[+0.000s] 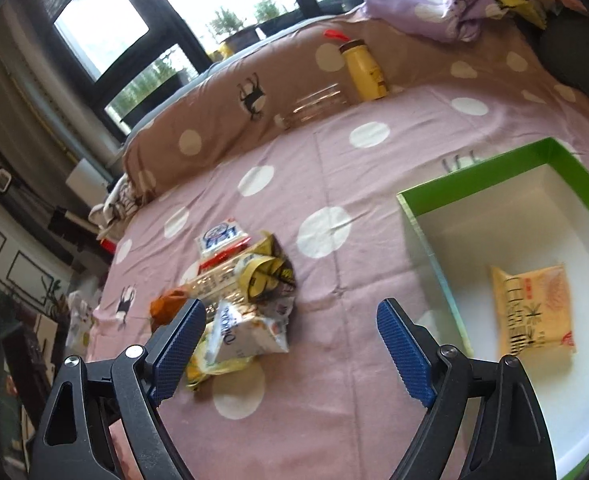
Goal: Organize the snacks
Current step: 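Move the right gripper to the green-yellow corn snack bag and grasp it, then lift the corn snack bag and carry it toward the green box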
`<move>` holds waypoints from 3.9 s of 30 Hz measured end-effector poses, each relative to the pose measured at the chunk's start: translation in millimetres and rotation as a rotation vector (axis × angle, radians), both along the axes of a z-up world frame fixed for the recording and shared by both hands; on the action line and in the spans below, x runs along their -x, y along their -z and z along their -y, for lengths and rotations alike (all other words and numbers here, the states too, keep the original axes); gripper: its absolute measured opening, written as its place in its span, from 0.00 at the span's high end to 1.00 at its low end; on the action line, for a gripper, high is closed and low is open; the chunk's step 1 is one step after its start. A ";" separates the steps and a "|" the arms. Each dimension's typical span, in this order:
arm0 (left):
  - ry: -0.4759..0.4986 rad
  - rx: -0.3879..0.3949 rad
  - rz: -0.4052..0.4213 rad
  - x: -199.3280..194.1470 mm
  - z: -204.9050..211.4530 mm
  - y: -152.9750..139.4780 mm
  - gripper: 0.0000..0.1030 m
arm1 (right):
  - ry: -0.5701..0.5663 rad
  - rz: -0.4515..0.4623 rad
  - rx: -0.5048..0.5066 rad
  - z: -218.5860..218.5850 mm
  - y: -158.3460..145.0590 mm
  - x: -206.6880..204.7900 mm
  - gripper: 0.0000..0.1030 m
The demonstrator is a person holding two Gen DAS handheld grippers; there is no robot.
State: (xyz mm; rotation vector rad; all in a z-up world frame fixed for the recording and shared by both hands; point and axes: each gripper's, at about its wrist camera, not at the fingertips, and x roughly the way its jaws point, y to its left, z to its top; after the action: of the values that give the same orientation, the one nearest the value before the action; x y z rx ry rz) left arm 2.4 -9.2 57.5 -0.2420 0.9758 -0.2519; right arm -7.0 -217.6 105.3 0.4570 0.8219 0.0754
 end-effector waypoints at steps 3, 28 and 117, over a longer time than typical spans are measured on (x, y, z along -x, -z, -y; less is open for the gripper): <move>-0.020 -0.005 -0.029 -4.6 -6.4 6.6 0.16 | -0.069 -0.039 -0.018 -23.6 11.8 -10.0 0.15; 0.025 0.070 -0.127 -13.1 0.7 33.6 0.45 | -0.190 -0.224 -0.066 -88.0 68.7 -57.5 0.46; 0.229 -0.025 0.508 63.8 62.4 -62.4 0.66 | -0.140 0.391 0.140 -89.1 -39.8 43.0 0.46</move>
State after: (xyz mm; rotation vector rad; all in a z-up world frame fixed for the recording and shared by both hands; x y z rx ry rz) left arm -61.4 -71.6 119.9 -0.0359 0.5005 -0.4838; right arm -50.0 -128.5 145.2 0.2405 0.4694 0.2278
